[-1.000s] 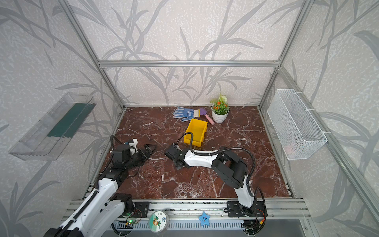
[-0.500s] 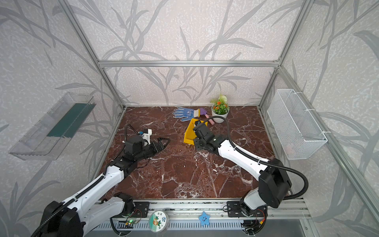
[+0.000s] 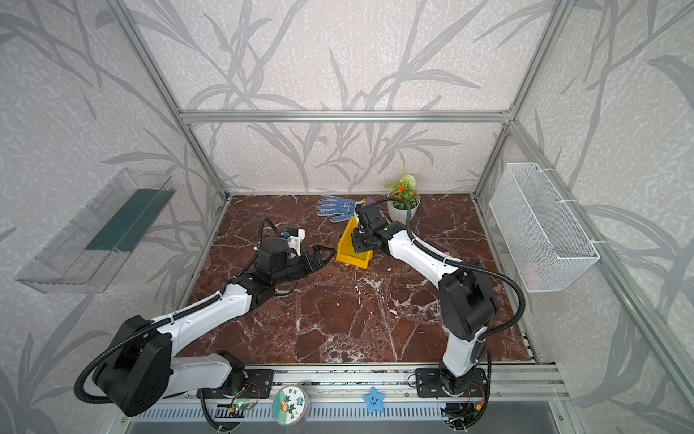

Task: Put the screwdriver in the bin
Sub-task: Place the screwdriver into the bin.

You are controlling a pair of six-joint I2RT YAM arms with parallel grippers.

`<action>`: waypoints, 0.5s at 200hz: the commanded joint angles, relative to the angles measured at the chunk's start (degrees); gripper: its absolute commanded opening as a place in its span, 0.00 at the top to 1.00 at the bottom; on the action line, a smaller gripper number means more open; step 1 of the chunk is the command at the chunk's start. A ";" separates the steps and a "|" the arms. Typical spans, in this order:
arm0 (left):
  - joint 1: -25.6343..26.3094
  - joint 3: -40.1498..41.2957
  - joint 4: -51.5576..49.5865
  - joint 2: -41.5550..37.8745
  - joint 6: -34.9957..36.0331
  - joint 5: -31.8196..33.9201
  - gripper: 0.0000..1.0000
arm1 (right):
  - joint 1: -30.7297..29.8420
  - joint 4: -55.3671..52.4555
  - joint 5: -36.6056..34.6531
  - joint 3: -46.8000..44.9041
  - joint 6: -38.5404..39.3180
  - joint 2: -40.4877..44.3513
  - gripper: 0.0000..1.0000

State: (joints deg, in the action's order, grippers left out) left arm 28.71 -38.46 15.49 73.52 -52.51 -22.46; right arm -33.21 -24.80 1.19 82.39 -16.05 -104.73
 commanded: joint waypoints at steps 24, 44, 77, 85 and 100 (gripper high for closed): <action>0.12 -0.40 0.33 -0.98 1.53 2.08 0.01 | 1.38 -6.01 -0.02 6.22 -6.00 -8.15 0.97; 0.09 -0.06 -0.12 -1.36 2.06 2.46 0.01 | 1.39 -5.21 -0.94 5.74 -6.44 -9.67 0.97; 0.11 -0.39 -0.84 -0.77 2.86 2.86 0.01 | 1.36 -4.18 -2.99 4.27 -6.97 -10.39 0.97; 0.09 -0.55 -0.80 -0.48 2.86 2.78 0.01 | 1.37 -4.29 -3.73 4.46 -6.74 -10.70 0.97; 0.09 -0.90 -0.94 0.04 2.84 2.12 0.01 | 1.39 -5.02 -4.67 5.50 -6.25 -11.58 0.97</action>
State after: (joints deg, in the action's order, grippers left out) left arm 28.71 -38.46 14.72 73.41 -50.54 -20.58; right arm -31.97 -28.60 -0.97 86.91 -22.09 -115.18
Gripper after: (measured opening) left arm 0.994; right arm 0.272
